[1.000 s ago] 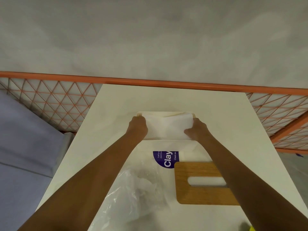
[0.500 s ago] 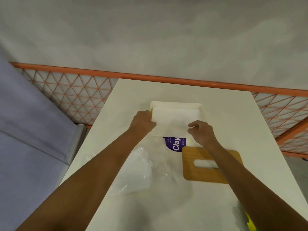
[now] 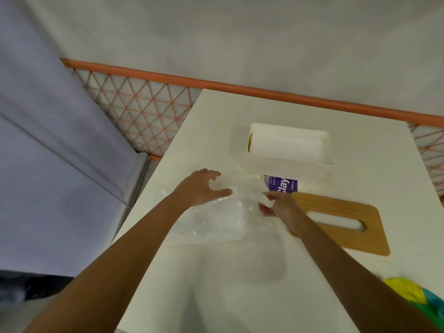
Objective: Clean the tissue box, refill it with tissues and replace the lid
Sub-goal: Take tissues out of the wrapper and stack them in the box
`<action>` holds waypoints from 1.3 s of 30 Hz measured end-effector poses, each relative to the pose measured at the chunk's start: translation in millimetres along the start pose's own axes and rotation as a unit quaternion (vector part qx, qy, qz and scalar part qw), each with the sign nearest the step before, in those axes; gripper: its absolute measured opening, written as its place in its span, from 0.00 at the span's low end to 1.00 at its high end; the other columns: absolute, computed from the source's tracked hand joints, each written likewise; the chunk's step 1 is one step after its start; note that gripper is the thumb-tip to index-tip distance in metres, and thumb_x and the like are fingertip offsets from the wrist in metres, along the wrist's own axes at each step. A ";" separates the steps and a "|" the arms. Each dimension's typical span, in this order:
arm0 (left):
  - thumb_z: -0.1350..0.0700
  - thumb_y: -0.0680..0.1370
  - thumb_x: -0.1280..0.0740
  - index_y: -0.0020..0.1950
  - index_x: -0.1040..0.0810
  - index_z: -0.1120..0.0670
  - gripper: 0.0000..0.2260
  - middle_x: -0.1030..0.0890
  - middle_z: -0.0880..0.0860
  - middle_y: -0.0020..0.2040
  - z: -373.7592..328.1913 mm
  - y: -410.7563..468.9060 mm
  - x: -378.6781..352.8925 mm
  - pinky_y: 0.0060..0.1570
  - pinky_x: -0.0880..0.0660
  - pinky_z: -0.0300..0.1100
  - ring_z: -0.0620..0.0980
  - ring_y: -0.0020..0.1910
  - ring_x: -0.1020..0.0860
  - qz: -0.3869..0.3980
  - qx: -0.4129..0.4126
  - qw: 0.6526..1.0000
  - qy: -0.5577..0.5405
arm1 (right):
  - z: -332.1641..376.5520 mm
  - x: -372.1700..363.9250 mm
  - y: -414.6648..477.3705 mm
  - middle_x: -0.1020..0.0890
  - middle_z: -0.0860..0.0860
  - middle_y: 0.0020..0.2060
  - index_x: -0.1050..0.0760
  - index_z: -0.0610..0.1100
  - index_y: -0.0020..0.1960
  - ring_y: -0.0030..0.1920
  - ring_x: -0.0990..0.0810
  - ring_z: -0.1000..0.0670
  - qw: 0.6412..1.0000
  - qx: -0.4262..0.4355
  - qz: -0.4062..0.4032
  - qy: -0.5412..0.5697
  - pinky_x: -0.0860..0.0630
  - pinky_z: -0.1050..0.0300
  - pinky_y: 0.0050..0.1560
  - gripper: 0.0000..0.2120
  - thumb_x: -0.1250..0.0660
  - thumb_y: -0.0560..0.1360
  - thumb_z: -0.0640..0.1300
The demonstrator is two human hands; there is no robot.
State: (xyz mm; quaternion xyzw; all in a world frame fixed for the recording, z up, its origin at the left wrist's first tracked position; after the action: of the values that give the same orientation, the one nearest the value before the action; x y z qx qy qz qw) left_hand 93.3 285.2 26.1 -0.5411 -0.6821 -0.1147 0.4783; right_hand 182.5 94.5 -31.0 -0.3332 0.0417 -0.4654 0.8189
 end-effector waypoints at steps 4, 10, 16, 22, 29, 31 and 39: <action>0.33 0.64 0.29 0.76 0.47 0.49 0.48 0.42 0.48 0.76 14.0 -18.6 -22.9 0.72 0.43 0.47 0.50 0.75 0.43 0.065 -0.013 0.993 0.099 | -8.7 -21.5 -4.6 0.21 0.47 0.38 0.25 0.38 0.57 0.33 0.25 0.52 0.996 -0.007 0.020 -0.086 0.26 0.62 0.34 0.11 0.36 0.77 0.41; 0.31 0.61 0.29 0.77 0.56 0.52 0.56 0.51 0.51 0.78 29.3 -24.6 -51.7 0.76 0.56 0.48 0.51 0.77 0.52 0.067 -0.049 0.977 0.194 | -7.5 -33.3 -14.5 0.25 0.41 0.60 0.33 0.37 0.67 0.49 0.23 0.44 0.993 0.011 -0.011 -0.114 0.28 0.62 0.37 0.21 0.37 0.77 0.44; 0.33 0.63 0.29 0.77 0.53 0.53 0.53 0.48 0.53 0.77 26.3 -24.6 -52.5 0.75 0.54 0.49 0.52 0.76 0.49 0.027 -0.065 0.977 0.199 | 18.8 -43.4 -30.2 0.24 0.42 0.63 0.28 0.37 0.64 0.62 0.26 0.42 0.970 0.119 -0.021 -0.212 0.31 0.54 0.64 0.20 0.34 0.75 0.45; 0.32 0.63 0.29 0.77 0.52 0.53 0.53 0.47 0.53 0.77 23.7 -26.1 -51.1 0.75 0.52 0.49 0.53 0.76 0.48 0.017 -0.070 0.976 0.205 | 4.9 -49.7 -24.0 0.23 0.39 0.60 0.29 0.35 0.64 0.58 0.24 0.40 0.989 0.062 0.020 -0.131 0.29 0.51 0.62 0.19 0.37 0.77 0.44; 0.33 0.63 0.28 0.77 0.53 0.53 0.53 0.47 0.53 0.77 23.4 -28.7 -46.1 0.75 0.52 0.47 0.52 0.76 0.49 0.009 -0.074 0.979 0.192 | 8.3 -39.3 -18.2 0.23 0.47 0.41 0.24 0.36 0.58 0.36 0.27 0.53 0.993 0.073 0.022 -0.091 0.30 0.67 0.35 0.13 0.33 0.74 0.36; 0.34 0.63 0.28 0.77 0.52 0.52 0.53 0.47 0.52 0.77 23.6 -30.2 -44.5 0.75 0.51 0.46 0.52 0.76 0.48 0.007 -0.075 0.980 0.186 | 9.3 -35.0 -14.9 0.24 0.48 0.42 0.24 0.38 0.58 0.36 0.27 0.54 0.993 0.074 0.020 -0.093 0.32 0.71 0.31 0.12 0.35 0.75 0.35; 0.34 0.63 0.28 0.76 0.50 0.52 0.51 0.44 0.51 0.76 24.9 -28.8 -45.0 0.74 0.48 0.46 0.51 0.75 0.45 0.005 -0.077 0.981 0.180 | -10.4 -24.6 -2.7 0.22 0.43 0.46 0.24 0.39 0.53 0.45 0.23 0.46 0.999 0.016 0.013 -0.026 0.23 0.60 0.44 0.07 0.38 0.77 0.36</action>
State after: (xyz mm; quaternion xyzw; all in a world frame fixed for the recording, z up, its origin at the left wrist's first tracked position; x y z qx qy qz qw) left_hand 53.8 262.5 -11.3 -0.5504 -0.5710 -0.2604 0.5507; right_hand 162.7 107.8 -43.5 -0.3316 0.0176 -0.4465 0.8309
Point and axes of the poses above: each hand's wrist, its own y-axis towards the middle knuckle, its own x-axis out of the back of the hand, z = x × y, the point moved 10 cm from there along y, towards the middle knuckle
